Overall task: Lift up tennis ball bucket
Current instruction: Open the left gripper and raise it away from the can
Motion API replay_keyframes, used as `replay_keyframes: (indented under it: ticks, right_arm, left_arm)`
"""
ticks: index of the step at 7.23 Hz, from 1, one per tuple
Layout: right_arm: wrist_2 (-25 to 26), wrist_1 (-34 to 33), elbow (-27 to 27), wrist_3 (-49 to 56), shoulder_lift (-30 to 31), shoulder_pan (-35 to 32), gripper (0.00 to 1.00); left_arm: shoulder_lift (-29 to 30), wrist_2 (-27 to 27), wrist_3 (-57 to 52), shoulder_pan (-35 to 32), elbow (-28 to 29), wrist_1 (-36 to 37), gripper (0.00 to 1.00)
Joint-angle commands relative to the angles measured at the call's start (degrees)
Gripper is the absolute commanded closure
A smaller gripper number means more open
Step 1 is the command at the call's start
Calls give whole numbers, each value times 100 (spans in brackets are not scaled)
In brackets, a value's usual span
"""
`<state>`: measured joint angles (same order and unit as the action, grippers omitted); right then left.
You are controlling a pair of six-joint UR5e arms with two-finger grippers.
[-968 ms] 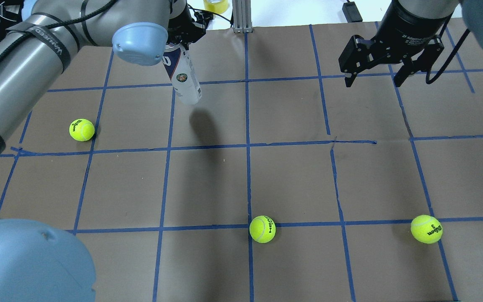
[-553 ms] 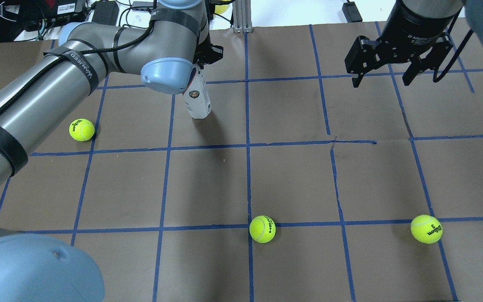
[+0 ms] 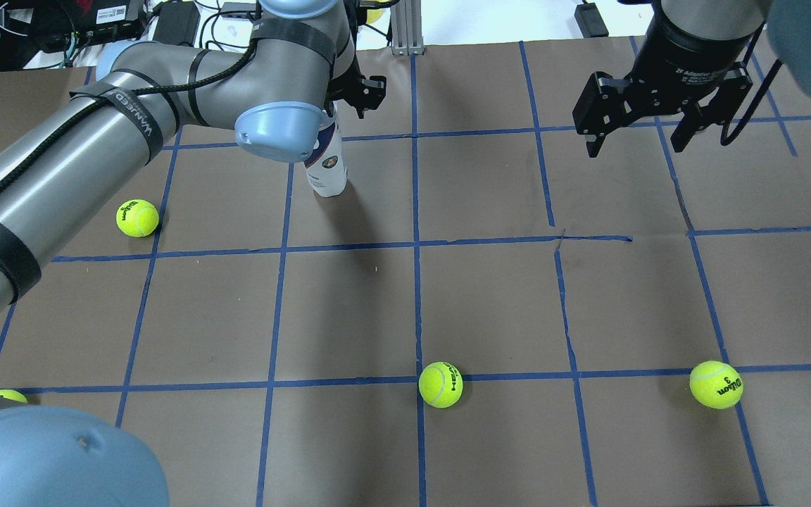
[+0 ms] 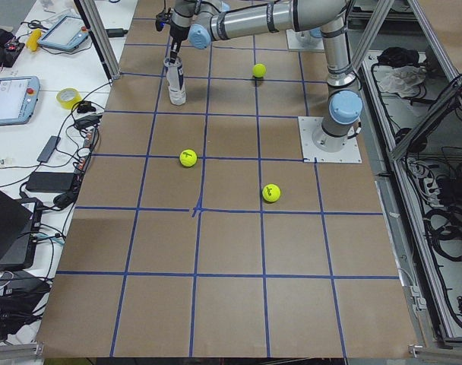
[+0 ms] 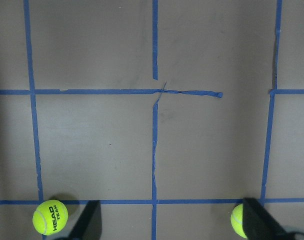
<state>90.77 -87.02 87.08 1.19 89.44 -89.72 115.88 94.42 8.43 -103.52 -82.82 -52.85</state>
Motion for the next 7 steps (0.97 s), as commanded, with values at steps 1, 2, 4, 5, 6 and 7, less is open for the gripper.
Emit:
replay_keyframes:
  ticks: [1,2,4,5,6,7]
  right_arm:
    - [-7,-16,-103,-5,11,-133,0]
    - [-7,-8,-113,13,20,-134,0]
    - [20,-17,-278,-31,-67,-46,0]
    - [89,-16,-314,-14,-68,-54,0]
    - [73,10,-315,-5,-59,-55,0]
    - [-15,-7,-323,-13,-15,-72,0]
  left_arm:
    - [-196,-187,9,34,116,-460,0]
    - [-345,-274,9,77,465,-1211,0]
    - [-688,-187,1,453,994,-2514,0]
    - [-925,-187,-52,882,969,-2972,0]
    - [-1162,-204,-174,1121,908,-3307,0]
    - [-1425,-161,-602,1228,734,-3668,0]
